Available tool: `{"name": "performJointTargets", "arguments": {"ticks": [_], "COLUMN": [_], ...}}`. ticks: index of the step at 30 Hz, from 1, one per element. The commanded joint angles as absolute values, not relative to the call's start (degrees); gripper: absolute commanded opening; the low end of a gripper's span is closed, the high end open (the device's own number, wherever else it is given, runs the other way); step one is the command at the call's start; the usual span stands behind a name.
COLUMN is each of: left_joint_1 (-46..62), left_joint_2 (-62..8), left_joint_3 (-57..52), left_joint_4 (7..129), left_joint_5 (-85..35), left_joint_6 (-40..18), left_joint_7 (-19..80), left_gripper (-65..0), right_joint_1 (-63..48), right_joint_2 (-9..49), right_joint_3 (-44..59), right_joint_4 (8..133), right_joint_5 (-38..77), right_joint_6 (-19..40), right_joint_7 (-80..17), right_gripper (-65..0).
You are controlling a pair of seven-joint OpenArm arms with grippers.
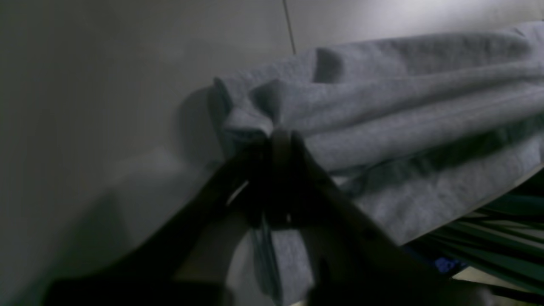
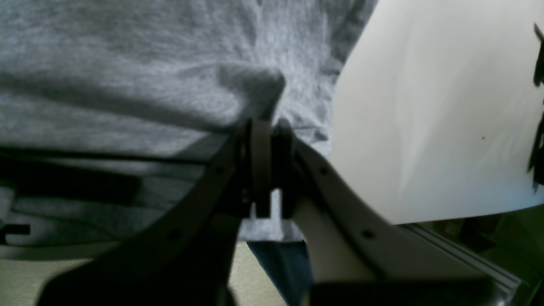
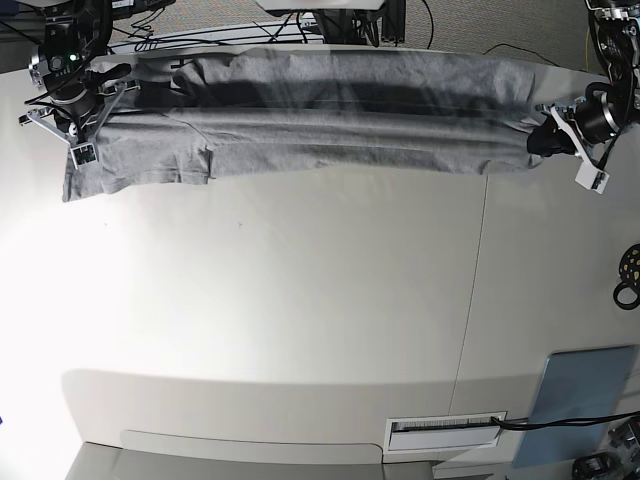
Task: Fold the T-shirt properly
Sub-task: 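Lower the folded edge and open the left gripper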
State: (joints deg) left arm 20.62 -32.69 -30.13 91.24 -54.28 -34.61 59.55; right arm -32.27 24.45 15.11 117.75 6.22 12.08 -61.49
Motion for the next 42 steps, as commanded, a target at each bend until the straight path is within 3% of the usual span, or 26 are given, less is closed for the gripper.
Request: {"name": "performJointTargets", "arguments": {"ticks": [1, 4, 7, 13, 19, 27, 38, 42], "left_joint_1": [20.49, 20.51, 20.99, 21.28, 21.28, 21.3, 21.41, 21.43], "left_joint_2": [-34.02, -33.65, -33.5, -33.5, -33.47, -32.16, -29.76, -28.82], "left_joint_3": [-30.89, -30.89, -30.89, -30.89, -30.89, -30.89, -33.26, -38.74], "left_joint_4": [92.01, 92.01, 92.01, 92.01, 92.01, 90.5, 90.85, 92.99], "left_joint_5": [-54.26, -54.22, -54.19, -54.02, -54.02, -51.29, -61.36, -68.45], "left_joint_6": [-34.2, -34.17, -34.17, -34.17, -34.15, -33.34, -36.86, -37.95], "left_joint_7": [58.96, 59.0, 58.92, 58.94, 57.17, 54.78, 55.88, 63.09], "left_gripper": [-52.2, -36.6, -29.9, -29.9, -30.0, -30.0, -30.0, -30.0], "right_joint_1": [-32.38, -32.38, -32.38, -32.34, -32.23, -32.25, -32.25, -32.25], "right_joint_2": [25.39, 25.41, 25.43, 25.43, 25.41, 25.39, 25.39, 25.39], "right_joint_3": [15.86, 15.86, 15.86, 15.88, 15.86, 15.86, 15.86, 15.86], "right_joint_4": [118.39, 118.41, 118.41, 118.41, 118.41, 118.41, 118.41, 118.39], "right_joint_5": [3.31, -0.4, -2.7, -3.03, -0.49, 1.98, 2.0, 2.13], "right_joint_6": [11.57, 11.57, 11.6, 11.51, 8.01, 7.9, 7.9, 7.9], "right_joint_7": [-61.47, -61.49, -61.47, -61.04, -52.29, -53.21, -54.48, -54.46], "right_gripper": [-63.5, -54.6, -47.4, -46.3, -46.3, -46.4, -46.4, -46.4]}}
